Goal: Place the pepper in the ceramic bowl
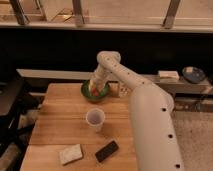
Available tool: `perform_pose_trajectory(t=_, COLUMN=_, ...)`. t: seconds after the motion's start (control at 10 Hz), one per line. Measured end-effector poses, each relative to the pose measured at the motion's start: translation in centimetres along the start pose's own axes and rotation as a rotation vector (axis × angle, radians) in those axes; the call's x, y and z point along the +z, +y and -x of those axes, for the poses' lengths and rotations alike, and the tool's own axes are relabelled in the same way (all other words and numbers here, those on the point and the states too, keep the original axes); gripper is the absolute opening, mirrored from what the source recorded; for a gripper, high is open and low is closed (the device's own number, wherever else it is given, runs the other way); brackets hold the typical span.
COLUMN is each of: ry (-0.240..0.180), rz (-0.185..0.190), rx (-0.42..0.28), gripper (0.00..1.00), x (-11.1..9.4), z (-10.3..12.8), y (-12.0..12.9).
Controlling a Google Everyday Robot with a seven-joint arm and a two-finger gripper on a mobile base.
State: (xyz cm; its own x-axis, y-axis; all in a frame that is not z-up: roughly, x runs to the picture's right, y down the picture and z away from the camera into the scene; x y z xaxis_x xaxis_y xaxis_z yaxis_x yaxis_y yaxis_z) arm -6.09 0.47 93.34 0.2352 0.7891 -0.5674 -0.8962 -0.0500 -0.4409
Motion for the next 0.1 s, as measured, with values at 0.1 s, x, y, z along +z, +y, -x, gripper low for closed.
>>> perform_pose_trajectory(t=0.1, ry=0.000, rz=0.000, rx=0.000, gripper=0.62, x=0.02, z=-0.01, y=0.01)
